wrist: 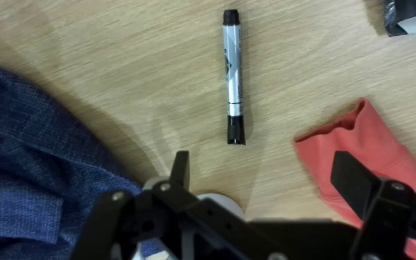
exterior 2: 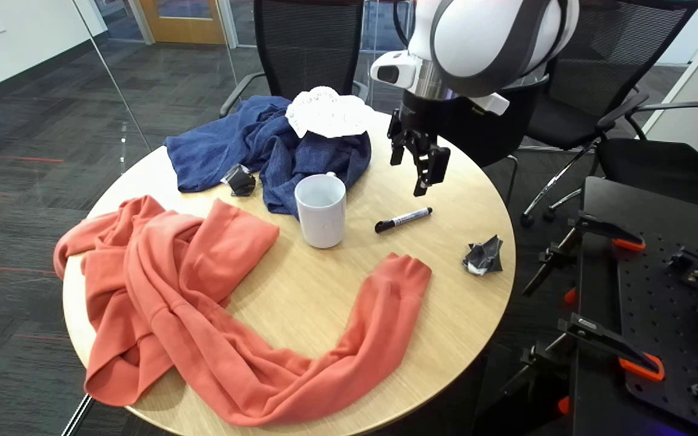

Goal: Put the marker in the mug

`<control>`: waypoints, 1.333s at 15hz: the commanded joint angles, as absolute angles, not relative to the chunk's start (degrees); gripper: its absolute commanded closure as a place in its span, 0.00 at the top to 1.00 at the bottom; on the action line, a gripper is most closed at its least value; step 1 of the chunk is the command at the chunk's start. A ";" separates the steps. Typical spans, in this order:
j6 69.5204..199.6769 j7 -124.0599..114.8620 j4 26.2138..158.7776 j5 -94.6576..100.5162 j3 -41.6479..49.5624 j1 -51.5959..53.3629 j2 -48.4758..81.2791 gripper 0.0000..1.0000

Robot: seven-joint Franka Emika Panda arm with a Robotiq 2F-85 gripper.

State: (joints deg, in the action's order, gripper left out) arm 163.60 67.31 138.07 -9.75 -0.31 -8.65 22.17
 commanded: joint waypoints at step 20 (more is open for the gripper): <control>166.98 49.77 127.42 10.50 -1.11 -9.87 40.26 0.66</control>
